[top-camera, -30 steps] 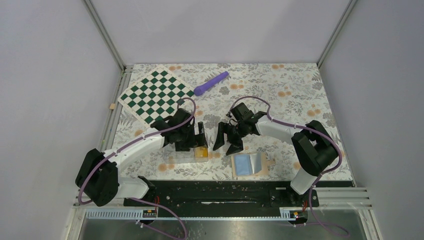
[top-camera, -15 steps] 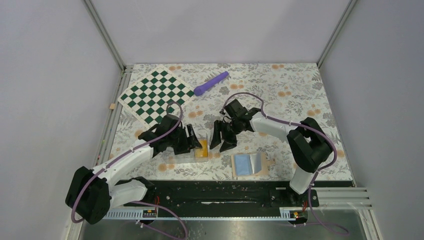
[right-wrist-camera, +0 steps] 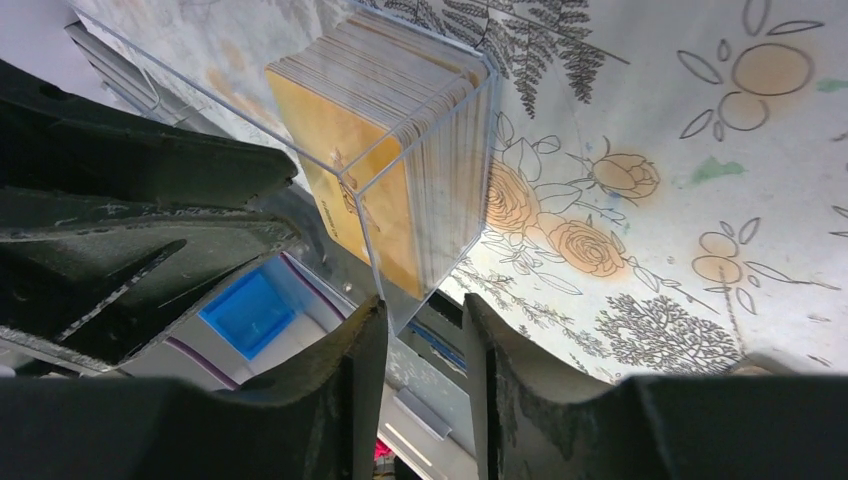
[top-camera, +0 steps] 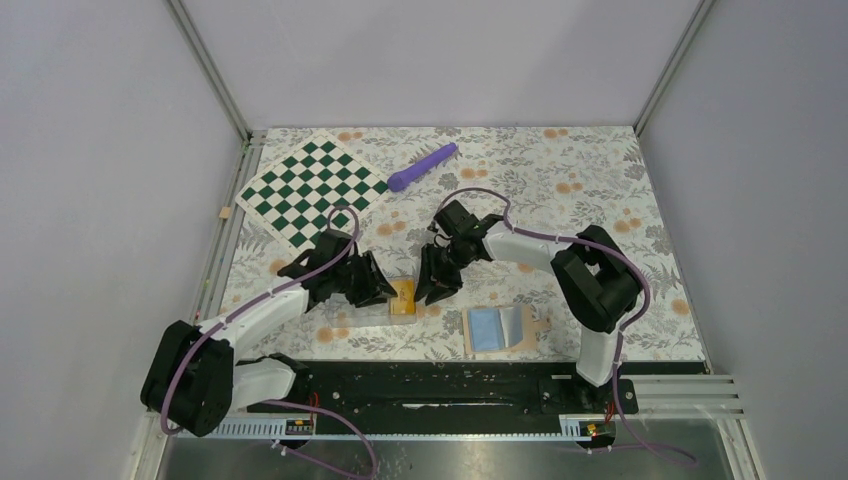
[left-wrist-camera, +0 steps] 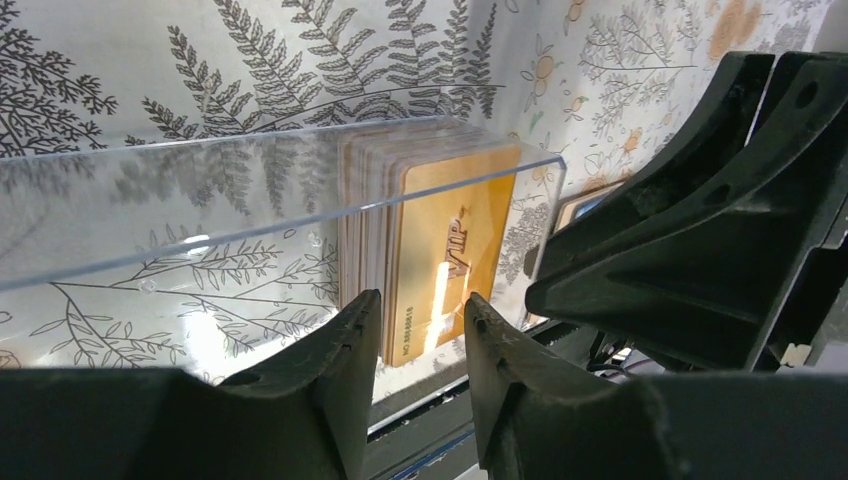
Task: Put the credit cards into the card holder
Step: Pick up the credit card from the storage box.
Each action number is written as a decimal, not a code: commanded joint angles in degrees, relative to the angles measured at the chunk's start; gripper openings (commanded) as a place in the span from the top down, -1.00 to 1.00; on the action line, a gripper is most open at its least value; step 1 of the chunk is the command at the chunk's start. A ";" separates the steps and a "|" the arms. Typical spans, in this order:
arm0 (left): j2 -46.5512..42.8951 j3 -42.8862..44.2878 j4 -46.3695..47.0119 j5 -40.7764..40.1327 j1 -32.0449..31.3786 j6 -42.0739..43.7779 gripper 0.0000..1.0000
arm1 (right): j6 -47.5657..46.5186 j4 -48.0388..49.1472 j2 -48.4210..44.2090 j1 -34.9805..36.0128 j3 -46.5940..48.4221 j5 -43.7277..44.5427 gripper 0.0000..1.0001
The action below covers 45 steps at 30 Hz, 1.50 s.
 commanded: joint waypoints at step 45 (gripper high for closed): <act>8.70 10.14 -10.72 -10.97 -8.31 6.55 0.72 | 0.49 -0.30 2.18 1.84 1.65 -2.13 0.50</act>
